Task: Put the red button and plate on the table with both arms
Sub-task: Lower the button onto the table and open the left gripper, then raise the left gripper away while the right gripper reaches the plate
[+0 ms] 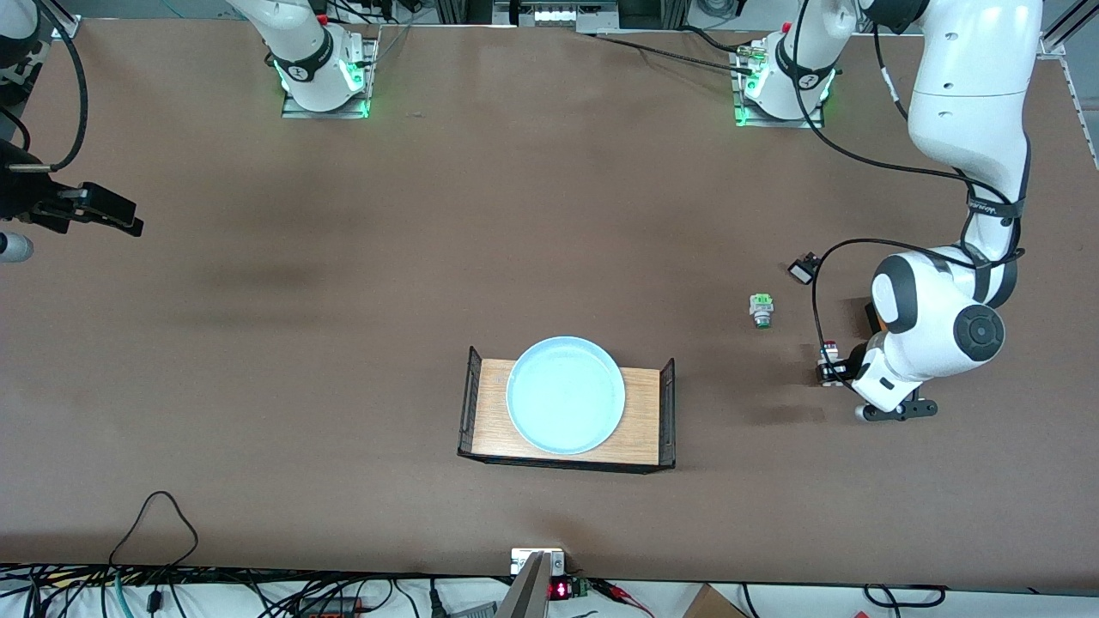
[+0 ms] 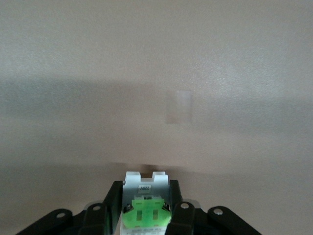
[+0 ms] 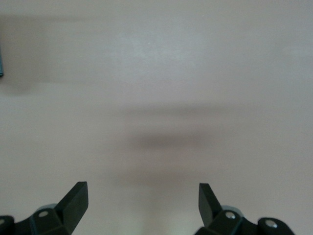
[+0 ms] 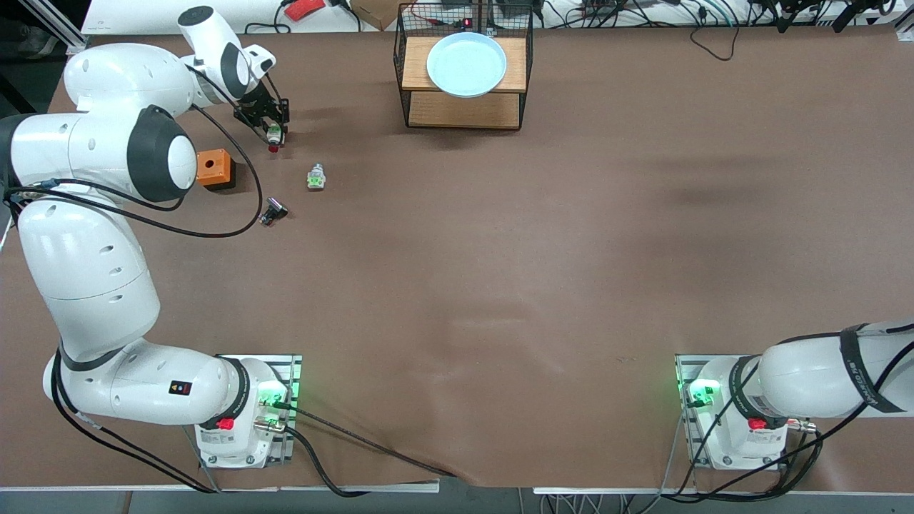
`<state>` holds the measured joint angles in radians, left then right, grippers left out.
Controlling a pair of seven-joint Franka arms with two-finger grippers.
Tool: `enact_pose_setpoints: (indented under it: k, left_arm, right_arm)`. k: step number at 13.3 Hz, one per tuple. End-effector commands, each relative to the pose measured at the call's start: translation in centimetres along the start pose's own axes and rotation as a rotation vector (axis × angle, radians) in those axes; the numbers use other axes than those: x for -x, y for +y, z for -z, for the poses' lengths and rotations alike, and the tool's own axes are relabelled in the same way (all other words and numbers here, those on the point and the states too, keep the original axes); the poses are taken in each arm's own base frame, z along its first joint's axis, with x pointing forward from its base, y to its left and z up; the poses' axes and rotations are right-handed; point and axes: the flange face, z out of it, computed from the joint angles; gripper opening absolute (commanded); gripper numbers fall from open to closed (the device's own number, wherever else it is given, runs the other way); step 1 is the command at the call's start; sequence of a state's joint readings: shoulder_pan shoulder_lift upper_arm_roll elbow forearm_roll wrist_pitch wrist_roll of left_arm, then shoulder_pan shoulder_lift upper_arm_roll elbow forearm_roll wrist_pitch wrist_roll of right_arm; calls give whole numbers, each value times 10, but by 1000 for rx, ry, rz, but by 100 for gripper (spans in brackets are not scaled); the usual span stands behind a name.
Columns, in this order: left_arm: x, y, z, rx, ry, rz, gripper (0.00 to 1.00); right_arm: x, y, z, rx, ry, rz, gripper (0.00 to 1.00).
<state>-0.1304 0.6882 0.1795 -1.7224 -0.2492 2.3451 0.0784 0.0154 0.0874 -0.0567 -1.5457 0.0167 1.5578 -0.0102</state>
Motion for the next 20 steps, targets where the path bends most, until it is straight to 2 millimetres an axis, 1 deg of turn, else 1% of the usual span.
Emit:
enact_pose_setpoints:
  k: [1, 2, 3, 4, 5, 6, 7, 8, 9, 10, 11, 14, 15, 16, 18, 19, 20]
  left_arm:
    - [0, -3, -3, 22, 7, -43, 14]
    - [-1, -2, -3, 24, 7, -52, 20]
    - [-1, -2, -2, 23, 6, -52, 34]
    - [-3, -1, 1, 23, 12, -54, 64]
    - [-4, 0, 2, 24, 12, -54, 83]
    - [-4, 3, 7, 25, 19, -58, 100]
    - [-6, 6, 15, 28, 31, -58, 100]
    - [-7, 9, 33, 33, 48, -57, 100]
    - [-5, 11, 48, 38, 42, -64, 100]
    - [-3, 12, 75, 45, 42, -70, 100]
    - [-1, 14, 97, 54, 53, -71, 100]
    - [10, 17, 155, 64, 65, -65, 100]
    - [14, 16, 174, 31, 66, -54, 100]
    - [19, 18, 191, 4, 62, -27, 100]
    - [32, 20, 223, -29, 58, -18, 100]
    - [38, 19, 243, -24, 64, -23, 100]
    - [45, 16, 259, -20, 59, -20, 100]
  right_arm:
    - [3, -9, 3, -29, -15, 9, 100]
    - [4, -23, 1, -27, -21, 32, 100]
    - [4, -30, 1, -26, -21, 21, 100]
    - [4, -41, 1, -23, -22, -2, 100]
    - [5, -50, 0, -21, -24, -13, 100]
    - [5, -59, -1, -19, -25, -13, 100]
    - [7, -65, 2, -18, -21, -17, 100]
    - [8, -74, 1, -18, -21, -32, 100]
    - [9, -87, 0, -16, -24, -53, 100]
    - [11, -102, 0, -13, -25, -82, 100]
    - [14, -114, 0, -10, -25, -102, 100]
    - [23, -168, -5, -4, -20, -187, 100]
    - [21, -184, -14, 7, -32, -212, 100]
    - [21, -203, -15, -7, -26, -240, 100]
    - [19, -245, -19, -44, -27, -323, 100]
    - [15, -269, -24, -56, -7, -380, 100]
    - [14, -291, -29, -64, 8, -415, 100]
